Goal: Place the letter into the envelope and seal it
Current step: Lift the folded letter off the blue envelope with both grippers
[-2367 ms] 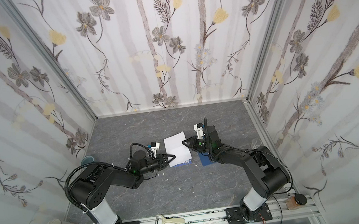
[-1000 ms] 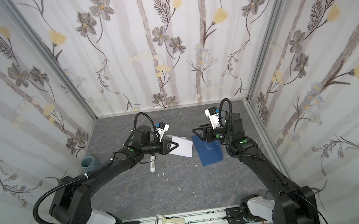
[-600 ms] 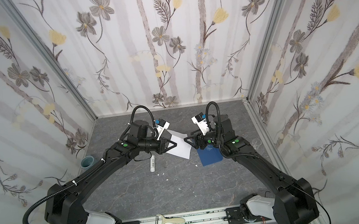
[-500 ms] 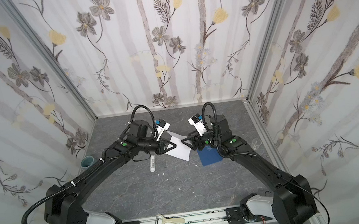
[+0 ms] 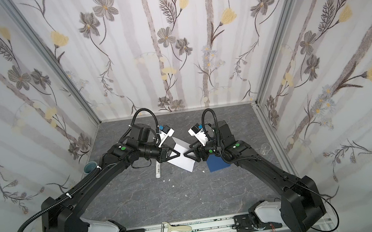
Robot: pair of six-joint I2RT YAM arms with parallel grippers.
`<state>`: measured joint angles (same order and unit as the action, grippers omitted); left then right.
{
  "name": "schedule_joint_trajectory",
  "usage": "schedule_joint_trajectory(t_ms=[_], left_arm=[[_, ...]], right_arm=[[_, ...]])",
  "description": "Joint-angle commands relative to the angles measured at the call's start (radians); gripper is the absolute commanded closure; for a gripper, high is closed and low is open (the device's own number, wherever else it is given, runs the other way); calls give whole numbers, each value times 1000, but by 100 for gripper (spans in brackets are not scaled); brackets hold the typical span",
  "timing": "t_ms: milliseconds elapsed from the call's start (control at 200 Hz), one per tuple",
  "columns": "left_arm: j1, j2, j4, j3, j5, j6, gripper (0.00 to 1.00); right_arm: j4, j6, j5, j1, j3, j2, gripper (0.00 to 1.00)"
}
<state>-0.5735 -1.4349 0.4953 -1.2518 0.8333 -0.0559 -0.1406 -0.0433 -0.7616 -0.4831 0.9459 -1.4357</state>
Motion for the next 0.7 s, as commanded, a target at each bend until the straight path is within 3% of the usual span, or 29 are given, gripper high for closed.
schedule_joint_trajectory(t_ms=[0, 400, 695], left_arm=[[10, 11, 18, -18, 75, 33, 100], [24, 19, 35, -35, 134, 31, 100], [26, 11, 34, -36, 118, 37, 100]], right_arm=[[2, 28, -48, -9, -1, -2, 31], [5, 25, -74, -23, 5, -10, 30], [15, 5, -113, -25, 4, -12, 52]])
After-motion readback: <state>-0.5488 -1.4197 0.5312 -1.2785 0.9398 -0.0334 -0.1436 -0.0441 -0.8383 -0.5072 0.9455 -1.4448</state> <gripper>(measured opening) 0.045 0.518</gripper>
